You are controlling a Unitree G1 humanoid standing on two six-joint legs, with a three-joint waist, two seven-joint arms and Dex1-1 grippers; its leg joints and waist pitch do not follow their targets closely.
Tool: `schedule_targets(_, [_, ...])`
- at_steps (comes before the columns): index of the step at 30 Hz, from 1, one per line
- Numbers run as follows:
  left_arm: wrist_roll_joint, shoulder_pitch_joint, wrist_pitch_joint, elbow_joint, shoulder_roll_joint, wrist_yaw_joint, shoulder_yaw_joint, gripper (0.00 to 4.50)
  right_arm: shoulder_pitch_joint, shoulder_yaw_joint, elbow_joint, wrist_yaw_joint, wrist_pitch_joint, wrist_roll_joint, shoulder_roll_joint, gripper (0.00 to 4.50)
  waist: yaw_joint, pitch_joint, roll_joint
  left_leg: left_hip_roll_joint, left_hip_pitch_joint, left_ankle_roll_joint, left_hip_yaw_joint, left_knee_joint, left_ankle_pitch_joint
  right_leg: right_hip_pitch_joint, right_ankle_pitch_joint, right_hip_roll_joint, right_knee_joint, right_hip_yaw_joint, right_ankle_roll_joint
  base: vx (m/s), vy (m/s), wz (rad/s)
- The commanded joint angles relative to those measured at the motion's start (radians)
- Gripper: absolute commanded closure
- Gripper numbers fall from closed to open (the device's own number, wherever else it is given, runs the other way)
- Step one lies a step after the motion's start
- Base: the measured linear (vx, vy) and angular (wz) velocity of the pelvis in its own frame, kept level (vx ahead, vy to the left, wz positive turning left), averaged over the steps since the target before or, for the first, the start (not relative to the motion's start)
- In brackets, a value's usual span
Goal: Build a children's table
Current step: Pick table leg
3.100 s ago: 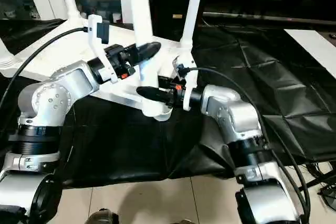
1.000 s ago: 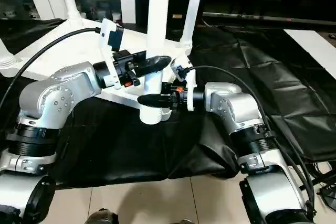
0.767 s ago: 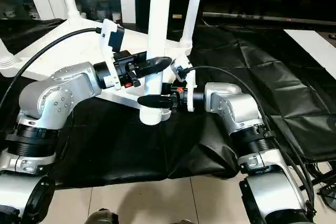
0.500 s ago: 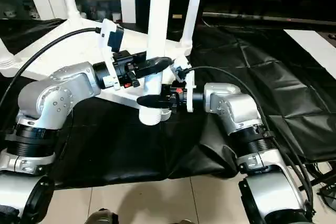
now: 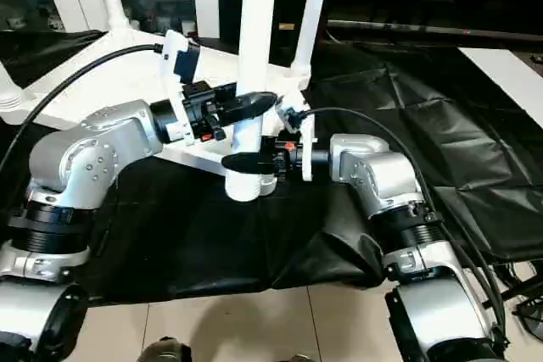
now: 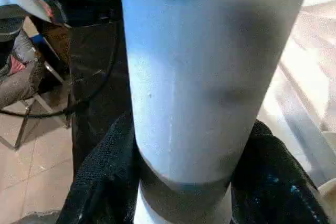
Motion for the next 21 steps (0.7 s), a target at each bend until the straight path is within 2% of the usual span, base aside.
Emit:
schedule_targets(1, [-0.033,-0.011,-0.067,0.014,-0.035,0.017,0.043,1.48,-0.017,-0.045,-0.002,-0.037,-0.004,0.010,0.003,2.60,0.002,-0.091,-0.002,0.015,0.024,-0.018,0.003,-0.068,-0.161,0.058,-0.143,-0.056,-0.076,0.038,-0.220,0.000,0.000,0.00])
schedule_targets(3, [-0.029,-0.008,-0.137,0.021,-0.053,0.019,0.064,1.46,-0.015,-0.065,-0.003,-0.057,-0.004,0.021,0.011,2.60,0.003,-0.092,-0.003,0.016,0.023,-0.018,0.001,-0.069,-0.159,0.061,-0.143,-0.058,-0.077,0.037,-0.219,0.000,0.000,0.00])
schedule_targets(6, [-0.105,-0.011,-0.157,0.018,-0.104,0.041,0.140,1.29,-0.010,-0.102,-0.005,-0.091,-0.003,0.042,0.026,2.60,0.002,-0.092,-0.003,0.015,0.023,-0.019,0.003,-0.067,-0.161,0.060,-0.132,-0.057,-0.074,0.037,-0.226,0.000,0.000,0.00])
schedule_targets(7, [-0.148,-0.019,-0.184,0.022,-0.143,0.072,0.197,1.29,-0.002,-0.127,-0.015,-0.111,0.005,0.064,0.037,2.60,0.003,-0.093,-0.003,0.015,0.023,-0.017,0.003,-0.066,-0.161,0.061,-0.125,-0.057,-0.074,0.037,-0.232,0.000,0.000,0.00])
schedule_targets(9, [-0.176,-0.022,-0.202,0.023,-0.166,0.084,0.227,1.29,0.007,-0.141,-0.026,-0.122,0.011,0.078,0.044,2.61,0.003,-0.094,-0.001,0.015,0.023,-0.012,0.002,-0.066,-0.168,0.061,-0.124,-0.056,-0.074,0.036,-0.234,0.000,0.000,0.00])
schedule_targets(10, [-0.207,-0.022,-0.195,0.019,-0.181,0.093,0.249,1.29,0.015,-0.148,-0.034,-0.131,0.013,0.085,0.050,2.61,0.004,-0.093,0.004,0.015,0.025,-0.011,0.002,-0.067,-0.173,0.060,-0.133,-0.055,-0.075,0.036,-0.231,0.000,0.000,0.00])
schedule_targets(11, [-0.226,-0.022,-0.192,0.015,-0.192,0.102,0.263,1.29,0.020,-0.151,-0.040,-0.137,0.012,0.087,0.053,2.61,0.002,-0.093,0.003,0.015,0.024,-0.012,0.003,-0.067,-0.174,0.060,-0.132,-0.055,-0.076,0.036,-0.229,0.000,0.000,0.00])
schedule_targets(12, [-0.238,-0.022,-0.201,0.010,-0.205,0.111,0.277,1.29,0.027,-0.156,-0.047,-0.150,0.006,0.085,0.060,2.61,0.003,-0.093,0.009,0.015,0.025,-0.014,0.002,-0.067,-0.178,0.060,-0.128,-0.055,-0.076,0.037,-0.232,0.000,0.000,0.00])
schedule_targets(13, [-0.232,-0.024,-0.214,0.013,-0.212,0.140,0.289,1.29,0.033,-0.166,-0.050,-0.186,-0.016,0.072,0.069,2.61,0.003,-0.093,0.008,0.016,0.026,-0.015,0.001,-0.068,-0.181,0.059,-0.125,-0.053,-0.077,0.035,-0.229,0.000,0.000,0.00])
schedule_targets(15, [-0.180,-0.026,-0.238,0.032,-0.203,0.208,0.290,1.29,0.039,-0.185,-0.043,-0.279,-0.082,0.030,0.086,2.61,0.002,-0.093,0.018,0.020,0.028,-0.029,-0.003,-0.071,-0.189,0.055,-0.121,-0.054,-0.076,0.036,-0.219,0.000,0.000,0.00])
schedule_targets(16, [0.049,0.005,-0.329,0.050,-0.134,0.320,0.217,1.29,0.060,-0.186,-0.047,-0.437,-0.179,-0.074,0.087,2.61,-0.002,-0.094,0.011,0.016,0.029,-0.037,-0.002,-0.071,-0.204,0.059,-0.141,-0.052,-0.078,0.035,-0.208,0.000,0.000,0.00])
schedule_targets(17, [0.049,0.005,-0.329,0.050,-0.134,0.320,0.217,1.29,0.060,-0.186,-0.047,-0.437,-0.179,-0.074,0.087,2.61,-0.002,-0.090,0.021,0.021,0.031,-0.054,-0.006,-0.077,-0.210,0.050,-0.175,-0.051,-0.084,0.036,-0.158,0.000,0.000,0.00])
schedule_targets(18, [0.146,0.025,-0.370,0.051,-0.101,0.357,0.183,1.29,0.073,-0.179,-0.057,-0.497,-0.213,-0.121,0.082,2.61,-0.002,-0.090,0.021,0.021,0.031,-0.054,-0.006,-0.077,-0.210,0.050,-0.175,-0.051,-0.084,0.036,-0.158,0.000,0.000,0.00])
schedule_targets(19, [0.282,0.082,-0.401,0.027,-0.040,0.411,0.131,1.29,0.110,-0.191,-0.097,-0.588,-0.271,-0.172,0.088,2.61,-0.004,-0.092,0.020,0.019,0.032,-0.074,-0.009,-0.078,-0.212,0.056,-0.221,-0.055,-0.089,0.036,-0.102,0.000,0.000,0.00])
schedule_targets(20, [0.296,0.089,-0.403,0.023,-0.033,0.417,0.125,1.29,0.115,-0.194,-0.102,-0.597,-0.274,-0.175,0.090,2.61,-0.006,-0.090,0.024,0.017,0.032,-0.080,-0.008,-0.078,-0.217,0.054,-0.226,-0.053,-0.088,0.036,-0.097,0.000,0.000,0.00])
schedule_targets(21, [0.354,0.134,-0.429,-0.006,-0.002,0.426,0.101,1.29,0.146,-0.201,-0.142,-0.634,-0.267,-0.195,0.089,2.61,-0.008,-0.092,0.024,0.017,0.032,-0.080,-0.009,-0.078,-0.212,0.054,-0.210,-0.050,-0.085,0.037,-0.091,0.000,0.000,0.00])
